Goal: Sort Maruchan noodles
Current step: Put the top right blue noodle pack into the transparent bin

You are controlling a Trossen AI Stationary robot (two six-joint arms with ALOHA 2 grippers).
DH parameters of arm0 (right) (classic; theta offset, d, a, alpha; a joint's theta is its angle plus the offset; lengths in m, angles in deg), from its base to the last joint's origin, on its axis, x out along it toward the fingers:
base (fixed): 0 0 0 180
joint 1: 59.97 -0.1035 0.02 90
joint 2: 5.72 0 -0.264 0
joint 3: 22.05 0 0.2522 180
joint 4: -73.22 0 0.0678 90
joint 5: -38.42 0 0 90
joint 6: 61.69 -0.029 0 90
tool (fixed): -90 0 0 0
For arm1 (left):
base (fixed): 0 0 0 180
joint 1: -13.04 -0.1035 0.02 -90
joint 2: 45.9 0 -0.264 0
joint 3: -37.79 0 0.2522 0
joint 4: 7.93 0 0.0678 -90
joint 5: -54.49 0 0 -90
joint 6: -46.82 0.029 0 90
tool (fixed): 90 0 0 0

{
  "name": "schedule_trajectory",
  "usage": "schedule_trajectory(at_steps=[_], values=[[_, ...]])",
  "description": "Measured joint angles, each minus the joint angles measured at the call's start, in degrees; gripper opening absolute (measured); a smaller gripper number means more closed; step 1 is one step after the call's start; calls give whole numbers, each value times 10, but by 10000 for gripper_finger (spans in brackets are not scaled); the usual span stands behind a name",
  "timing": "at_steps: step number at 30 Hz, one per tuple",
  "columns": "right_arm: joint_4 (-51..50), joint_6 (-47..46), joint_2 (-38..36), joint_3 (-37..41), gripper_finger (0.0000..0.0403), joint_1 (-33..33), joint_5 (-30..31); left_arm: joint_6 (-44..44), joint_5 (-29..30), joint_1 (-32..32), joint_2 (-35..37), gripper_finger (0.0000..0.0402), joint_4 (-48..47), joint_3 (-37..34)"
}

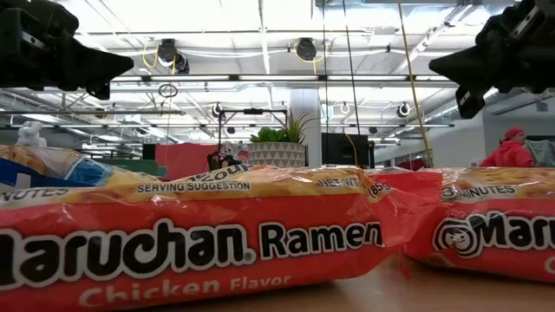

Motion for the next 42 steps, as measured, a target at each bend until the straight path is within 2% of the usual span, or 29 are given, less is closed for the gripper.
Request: schedule_trajectory(at_steps=[4,7,13,21,25,29,36,42], values=[[23,-44,52,-11,0,-4,32,5,0,0,0,26,3,0],[6,-52,117,-37,0,-16,67,45,1,-1,0,26,27,0],[-22,-28,286,-155,0,-32,141,98,5,-1,0,26,58,0],[-172,-11,498,-308,10,-30,183,26,16,-1,0,26,7,0],[-251,-44,566,-370,42,-30,218,6,16,-1,0,26,-1,0],[-345,-108,604,-403,95,-30,236,-25,16,-1,0,26,-5,0],[-484,-234,615,-409,196,-30,233,-106,15,0,0,26,-31,0],[-575,-365,614,-406,243,-30,194,-148,14,0,0,26,-31,0]])
